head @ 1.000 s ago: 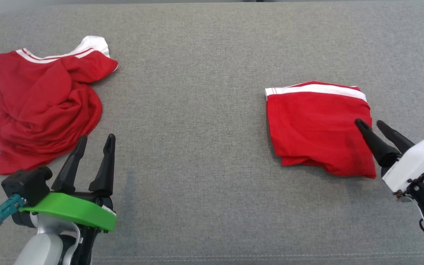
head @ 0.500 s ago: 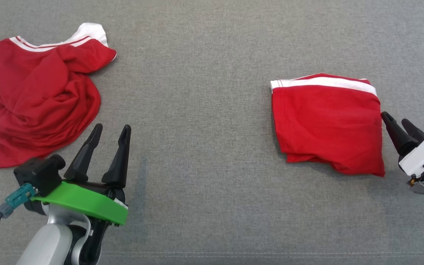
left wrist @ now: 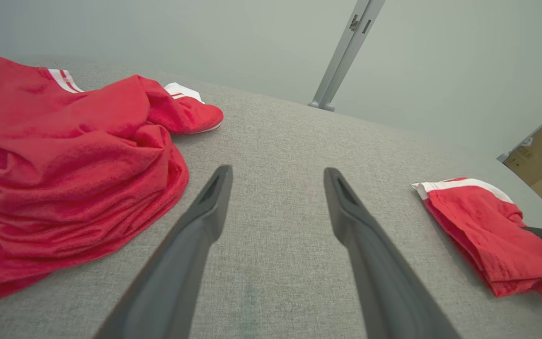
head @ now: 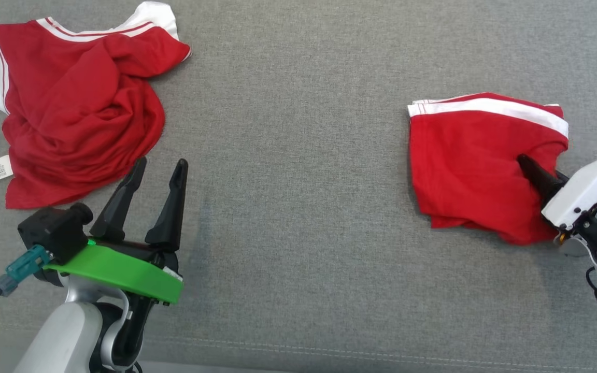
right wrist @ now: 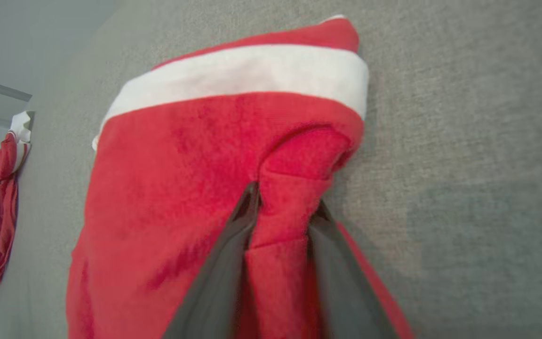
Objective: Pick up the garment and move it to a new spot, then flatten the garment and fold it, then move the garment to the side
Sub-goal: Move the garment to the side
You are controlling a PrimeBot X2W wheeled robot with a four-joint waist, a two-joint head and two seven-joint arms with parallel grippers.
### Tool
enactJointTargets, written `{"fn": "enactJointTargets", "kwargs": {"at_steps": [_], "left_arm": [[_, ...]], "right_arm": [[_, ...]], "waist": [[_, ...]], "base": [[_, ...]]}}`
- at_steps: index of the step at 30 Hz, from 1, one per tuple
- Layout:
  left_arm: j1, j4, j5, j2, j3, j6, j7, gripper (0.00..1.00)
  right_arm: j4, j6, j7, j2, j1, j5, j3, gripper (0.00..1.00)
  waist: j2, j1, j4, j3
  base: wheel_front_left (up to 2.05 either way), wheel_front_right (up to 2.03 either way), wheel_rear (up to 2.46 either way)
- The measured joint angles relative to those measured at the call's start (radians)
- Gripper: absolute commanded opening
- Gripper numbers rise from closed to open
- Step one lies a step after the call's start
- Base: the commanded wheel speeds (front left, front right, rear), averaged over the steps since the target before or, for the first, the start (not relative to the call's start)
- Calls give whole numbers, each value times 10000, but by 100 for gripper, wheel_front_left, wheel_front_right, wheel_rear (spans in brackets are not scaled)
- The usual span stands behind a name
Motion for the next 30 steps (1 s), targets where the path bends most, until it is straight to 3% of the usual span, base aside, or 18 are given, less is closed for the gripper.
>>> {"fn": "enactJointTargets", "kwargs": {"at_steps": [3, 9, 16, 23, 25, 26, 27, 30], "left_arm": [[-34, -119, 29, 125, 161, 8, -13, 100], [-86, -199, 121, 219, 286, 19, -42, 100], [-398, -272, 128, 142, 255, 21, -27, 100], [-502, -282, 59, 77, 309, 31, -29, 100], [-500, -245, 8, 23, 318, 31, -59, 100], [-500, -245, 6, -4, 324, 31, -96, 100], [-500, -230, -25, -42, 324, 31, -98, 100], [-497, -157, -73, -138, 330, 31, -151, 100]], "right_arm": [[-77, 0, 213, -391, -539, -370, 230, 0], [-35, -2, 525, -1954, -1961, -1559, -84, 0], [525, -65, 982, -3503, -2385, -2721, -692, 0], [1413, -75, 1110, -4303, -2377, -3137, -1733, 3], [1789, -77, 1083, -4408, -2367, -3440, -1954, 49], [1908, -77, 986, -4431, -2367, -3664, -2008, 95], [2008, -75, 888, -4431, -2367, -3835, -2054, 100], [2134, -77, 652, -4255, -2369, -4102, -1937, 100]], "waist": [[0, 0, 78, 170], [0, 0, 96, 540], [0, 0, 168, 968], [0, 0, 391, 1353], [0, 0, 453, 1432], [0, 0, 475, 1462], [0, 0, 492, 1485], [0, 0, 491, 1469]], "base": [[0, 0, 0], [0, 0, 0], [0, 0, 0], [0, 0, 0], [0, 0, 0], [0, 0, 0], [0, 0, 0], [0, 0, 0]]}}
